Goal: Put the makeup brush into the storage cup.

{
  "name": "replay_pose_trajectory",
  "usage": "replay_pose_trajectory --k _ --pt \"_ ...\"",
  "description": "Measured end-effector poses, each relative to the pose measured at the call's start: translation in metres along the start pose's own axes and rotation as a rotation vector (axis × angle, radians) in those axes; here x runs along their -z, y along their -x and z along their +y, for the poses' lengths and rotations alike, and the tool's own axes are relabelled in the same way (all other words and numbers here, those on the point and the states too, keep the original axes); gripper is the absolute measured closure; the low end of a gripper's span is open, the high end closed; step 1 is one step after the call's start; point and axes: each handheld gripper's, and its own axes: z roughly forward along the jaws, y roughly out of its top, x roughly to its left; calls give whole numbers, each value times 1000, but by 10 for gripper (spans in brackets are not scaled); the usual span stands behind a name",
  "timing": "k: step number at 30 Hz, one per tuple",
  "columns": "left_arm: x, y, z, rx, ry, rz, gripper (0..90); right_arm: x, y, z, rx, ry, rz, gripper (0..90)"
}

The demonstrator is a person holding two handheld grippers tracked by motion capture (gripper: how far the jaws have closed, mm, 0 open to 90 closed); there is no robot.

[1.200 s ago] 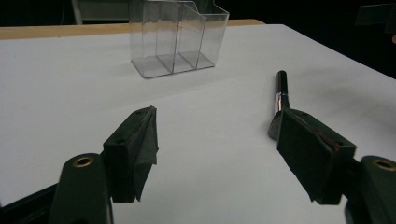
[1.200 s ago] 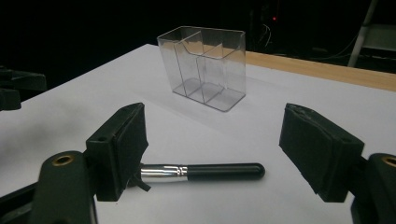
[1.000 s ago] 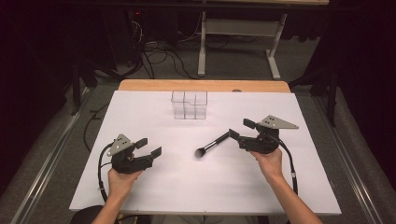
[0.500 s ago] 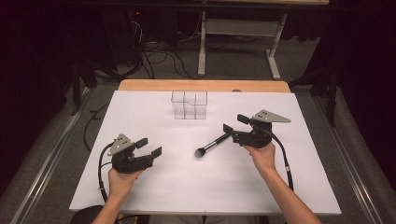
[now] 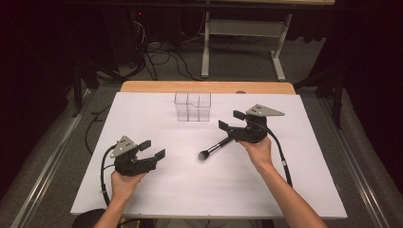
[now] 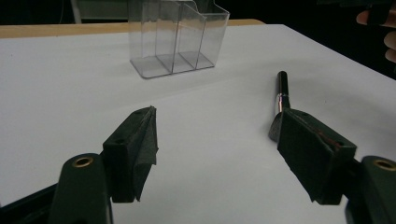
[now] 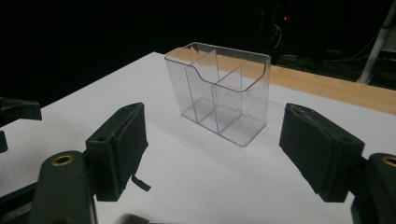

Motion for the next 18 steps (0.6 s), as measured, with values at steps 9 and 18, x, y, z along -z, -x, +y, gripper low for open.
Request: replay_pose_trajectory --k 9,18 --pt "0 -2 0 5 7 -1 292 -13 0 7 -23 3 8 250" --pt "1 -1 0 7 10 -3 291 -28 -3 17 -7 -15 -1 250"
